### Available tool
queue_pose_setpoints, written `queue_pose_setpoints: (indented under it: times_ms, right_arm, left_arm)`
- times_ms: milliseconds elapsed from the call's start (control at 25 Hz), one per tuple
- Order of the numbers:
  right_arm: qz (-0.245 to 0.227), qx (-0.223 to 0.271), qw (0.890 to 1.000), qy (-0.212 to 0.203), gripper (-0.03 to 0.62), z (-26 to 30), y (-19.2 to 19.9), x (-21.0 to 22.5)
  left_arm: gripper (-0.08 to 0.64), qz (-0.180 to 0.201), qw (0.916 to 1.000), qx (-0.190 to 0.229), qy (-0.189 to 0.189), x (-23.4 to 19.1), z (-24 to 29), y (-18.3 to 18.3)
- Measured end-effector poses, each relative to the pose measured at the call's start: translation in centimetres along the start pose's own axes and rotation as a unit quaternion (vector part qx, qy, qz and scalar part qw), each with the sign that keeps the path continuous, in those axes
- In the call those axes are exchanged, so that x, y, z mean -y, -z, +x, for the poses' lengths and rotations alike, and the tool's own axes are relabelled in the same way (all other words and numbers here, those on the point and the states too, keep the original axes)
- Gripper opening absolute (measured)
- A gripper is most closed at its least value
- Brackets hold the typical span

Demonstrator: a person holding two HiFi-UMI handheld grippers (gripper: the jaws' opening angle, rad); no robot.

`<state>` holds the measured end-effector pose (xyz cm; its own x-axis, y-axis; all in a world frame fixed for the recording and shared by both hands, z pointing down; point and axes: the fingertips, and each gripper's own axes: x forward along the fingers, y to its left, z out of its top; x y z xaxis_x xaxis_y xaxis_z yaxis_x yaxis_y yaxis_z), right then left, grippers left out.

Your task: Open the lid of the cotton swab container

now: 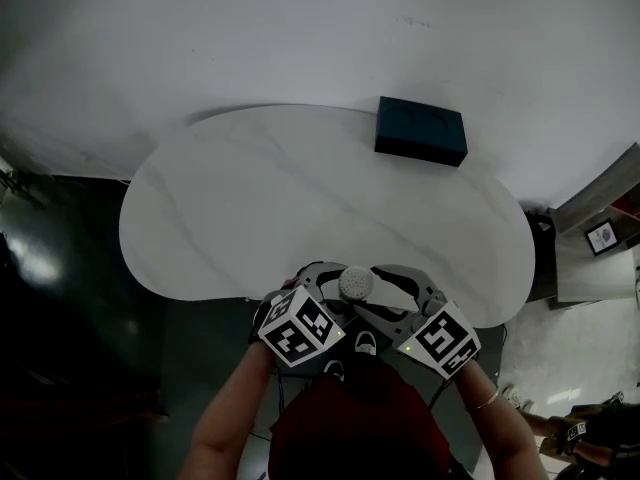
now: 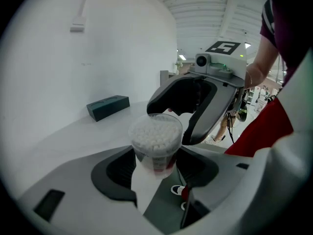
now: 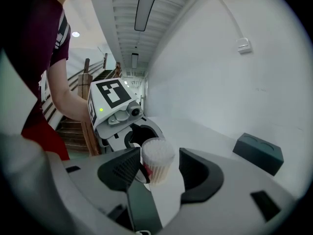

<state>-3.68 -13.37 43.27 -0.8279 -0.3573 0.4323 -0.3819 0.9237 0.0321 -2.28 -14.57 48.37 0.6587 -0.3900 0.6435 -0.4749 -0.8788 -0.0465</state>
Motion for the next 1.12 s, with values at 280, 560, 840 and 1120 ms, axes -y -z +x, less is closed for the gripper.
queue_pose_setpoints:
  times_ms: [280,560,840,1120]
  right_arm:
    - [-0.035,-0.027,0.999,-0.021,0.239,0.2,0.0,-2.1]
    - [-0.034,-0.033,0.998,-0.042,0.239,-0.1,-0.2,-3.6]
    - [-0.023,-0.029,0.998,-0.055,0.240,-0.5,-0.5,-4.6]
    - [-0.019,-0.025,0.997,-0.065,0.241,-0.8,-0.3,-5.9]
  left_arm:
    - [0.270,0.031,0.9991,-0.006,0.030,1.8,-1.0,0.5]
    - [0.270,0.080,0.9958,-0.020,0.039,3.1,-2.0,0.7]
    - [0.270,0.097,0.9947,-0.007,0.031,3.9,-2.9,0.8]
    - [0.270,0.102,0.9946,-0.002,0.021,4.8,-3.6,1.4]
